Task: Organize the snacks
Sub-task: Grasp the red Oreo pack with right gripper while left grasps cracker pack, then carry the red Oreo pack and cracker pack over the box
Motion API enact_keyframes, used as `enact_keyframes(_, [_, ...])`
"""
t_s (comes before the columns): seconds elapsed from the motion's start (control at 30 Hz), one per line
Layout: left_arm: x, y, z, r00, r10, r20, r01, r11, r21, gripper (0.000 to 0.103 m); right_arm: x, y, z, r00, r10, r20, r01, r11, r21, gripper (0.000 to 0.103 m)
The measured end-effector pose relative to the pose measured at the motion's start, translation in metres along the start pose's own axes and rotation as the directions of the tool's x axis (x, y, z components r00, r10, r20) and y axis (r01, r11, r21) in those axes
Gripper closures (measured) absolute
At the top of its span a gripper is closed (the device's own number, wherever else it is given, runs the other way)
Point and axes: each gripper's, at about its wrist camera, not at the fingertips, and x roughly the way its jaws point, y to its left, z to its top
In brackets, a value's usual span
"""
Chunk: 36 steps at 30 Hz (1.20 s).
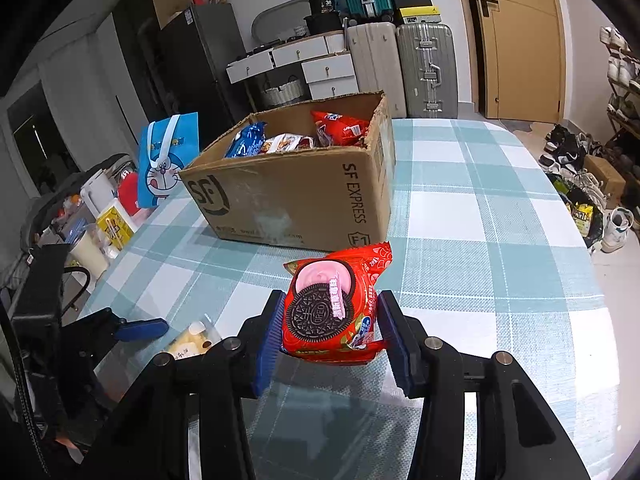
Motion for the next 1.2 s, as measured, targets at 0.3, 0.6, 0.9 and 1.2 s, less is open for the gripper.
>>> enact_keyframes(0.3, [-0.010,0.004,0.000,0.997,-0.055,0.049,0.056,0.998,-0.016,0.048,0.000,-0.002,0.001,1.000,0.000,0.007,0.000,1.000,0.004,0.056])
enact_keyframes(0.6, [-0.025,0.022,0.008,0.991,-0.045,0.125,0.056,0.995,-0.086,0.048,-0.002,0.000,0.000,1.000,0.007,0.024,-0.007,1.000,-0.001,0.056])
enact_keyframes(0.9, [-0.051,0.049,0.031,0.976,-0.018,0.218,0.052,0.987,-0.150,0.048,-0.010,0.008,0.002,0.998,0.029,0.051,-0.027,0.999,-0.027,0.056])
enact_keyframes(1.2, [-0.079,0.057,0.069,0.951,0.050,0.304,-0.005,0.989,-0.148,0.048,-0.027,0.016,0.015,0.992,0.049,0.117,-0.043,0.998,-0.050,0.056])
